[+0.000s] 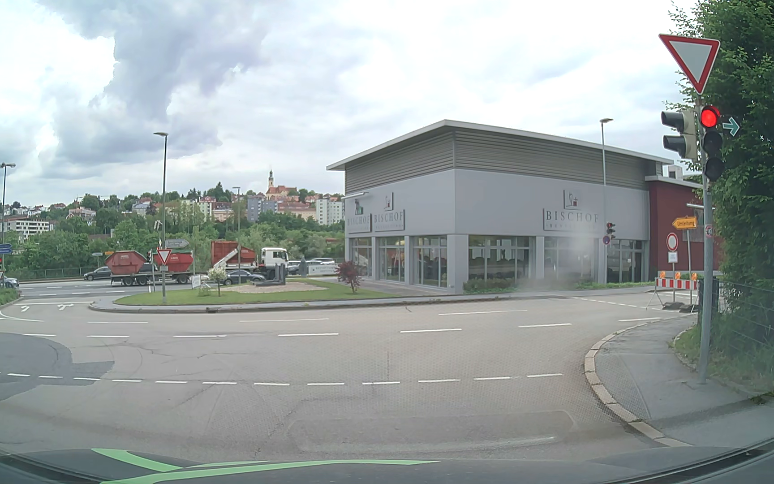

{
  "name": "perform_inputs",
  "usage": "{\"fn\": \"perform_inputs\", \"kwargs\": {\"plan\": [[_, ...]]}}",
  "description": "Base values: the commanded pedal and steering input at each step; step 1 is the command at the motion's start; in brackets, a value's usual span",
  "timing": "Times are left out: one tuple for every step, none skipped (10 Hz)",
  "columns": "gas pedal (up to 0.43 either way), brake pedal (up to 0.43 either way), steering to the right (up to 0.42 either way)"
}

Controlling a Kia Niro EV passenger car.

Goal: Follow the waypoints while adhering to traffic rules and regulations

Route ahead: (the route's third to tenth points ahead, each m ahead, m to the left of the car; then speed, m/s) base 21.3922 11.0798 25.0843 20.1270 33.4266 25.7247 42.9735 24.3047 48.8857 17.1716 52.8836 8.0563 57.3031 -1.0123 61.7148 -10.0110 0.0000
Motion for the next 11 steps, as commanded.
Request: {"fn": "perform_inputs", "kwargs": {"plan": [[0.0, 0.36, 0.0], [0.0, 0.36, 0.0], [0.0, 0.36, 0.0], [0.0, 0.354, 0.0], [0.0, 0.36, 0.0], [0.0, 0.354, 0.0], [0.0, 0.36, 0.0], [0.0, 0.36, 0.0], [0.0, 0.36, 0.0], [0.0, 0.36, 0.0], [0.0, 0.36, 0.0]]}}
